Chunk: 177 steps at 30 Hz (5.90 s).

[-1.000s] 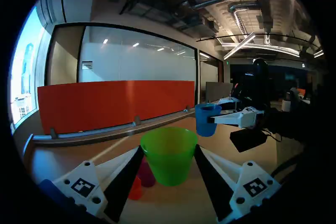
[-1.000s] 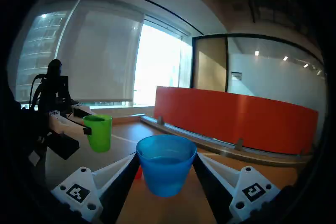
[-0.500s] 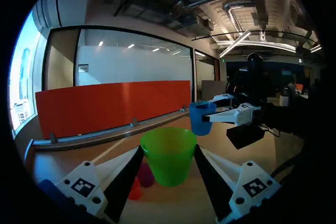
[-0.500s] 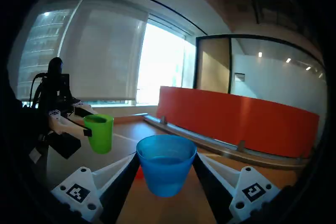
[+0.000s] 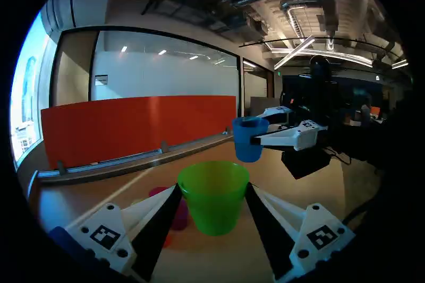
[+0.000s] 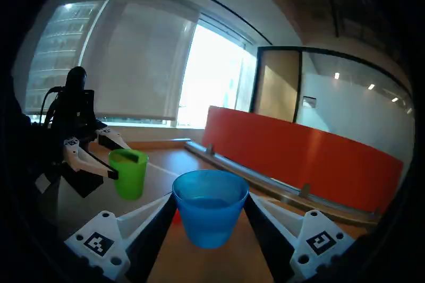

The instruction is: Pour water

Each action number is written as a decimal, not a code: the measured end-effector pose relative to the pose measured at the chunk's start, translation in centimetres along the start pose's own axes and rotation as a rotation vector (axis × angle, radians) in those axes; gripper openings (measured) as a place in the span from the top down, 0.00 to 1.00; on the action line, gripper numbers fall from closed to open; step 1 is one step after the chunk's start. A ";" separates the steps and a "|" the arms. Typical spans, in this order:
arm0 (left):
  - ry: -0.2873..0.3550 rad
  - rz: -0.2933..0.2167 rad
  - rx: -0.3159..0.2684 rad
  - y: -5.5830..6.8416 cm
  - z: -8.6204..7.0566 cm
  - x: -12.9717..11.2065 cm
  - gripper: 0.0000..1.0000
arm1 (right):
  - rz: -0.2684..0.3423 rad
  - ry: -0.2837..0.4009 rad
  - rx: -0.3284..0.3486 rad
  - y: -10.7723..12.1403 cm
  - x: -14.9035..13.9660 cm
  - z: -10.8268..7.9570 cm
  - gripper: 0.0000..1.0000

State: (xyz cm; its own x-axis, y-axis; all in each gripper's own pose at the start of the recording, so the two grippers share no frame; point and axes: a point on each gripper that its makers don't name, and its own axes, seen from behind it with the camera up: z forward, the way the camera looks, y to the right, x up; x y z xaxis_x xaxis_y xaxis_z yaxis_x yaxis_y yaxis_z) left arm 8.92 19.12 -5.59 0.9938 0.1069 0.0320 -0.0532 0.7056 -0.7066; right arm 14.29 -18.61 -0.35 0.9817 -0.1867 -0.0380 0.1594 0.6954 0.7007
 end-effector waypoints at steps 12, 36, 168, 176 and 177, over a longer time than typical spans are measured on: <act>-0.012 -0.008 -0.027 0.7 0.4 -1.3 0.15 | -0.082 -0.016 0.024 -0.8 0.7 0.3 0.10; 0.000 -0.003 -0.064 1.5 1.1 -2.4 0.15 | -0.209 -0.034 0.054 -1.5 2.2 0.7 0.10; 0.033 0.018 -0.121 2.4 2.2 -2.7 0.15 | -0.831 -0.061 0.132 -5.0 8.3 7.0 0.10; 0.033 0.020 -0.123 2.5 2.3 -2.7 0.15 | -0.861 -0.061 0.134 -5.2 8.3 7.0 0.10; 0.033 0.020 -0.124 2.6 2.3 -2.7 0.15 | -0.866 -0.062 0.134 -5.2 8.2 7.1 0.10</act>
State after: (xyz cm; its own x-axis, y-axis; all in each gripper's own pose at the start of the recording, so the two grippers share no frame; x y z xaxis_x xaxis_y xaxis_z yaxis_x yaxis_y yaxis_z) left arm 5.92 22.26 -5.85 0.9955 0.0949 -0.0048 -0.0621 0.6117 -0.7886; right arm 20.80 -28.66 0.71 0.5135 -0.6511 -0.5589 0.8282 0.2058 0.5212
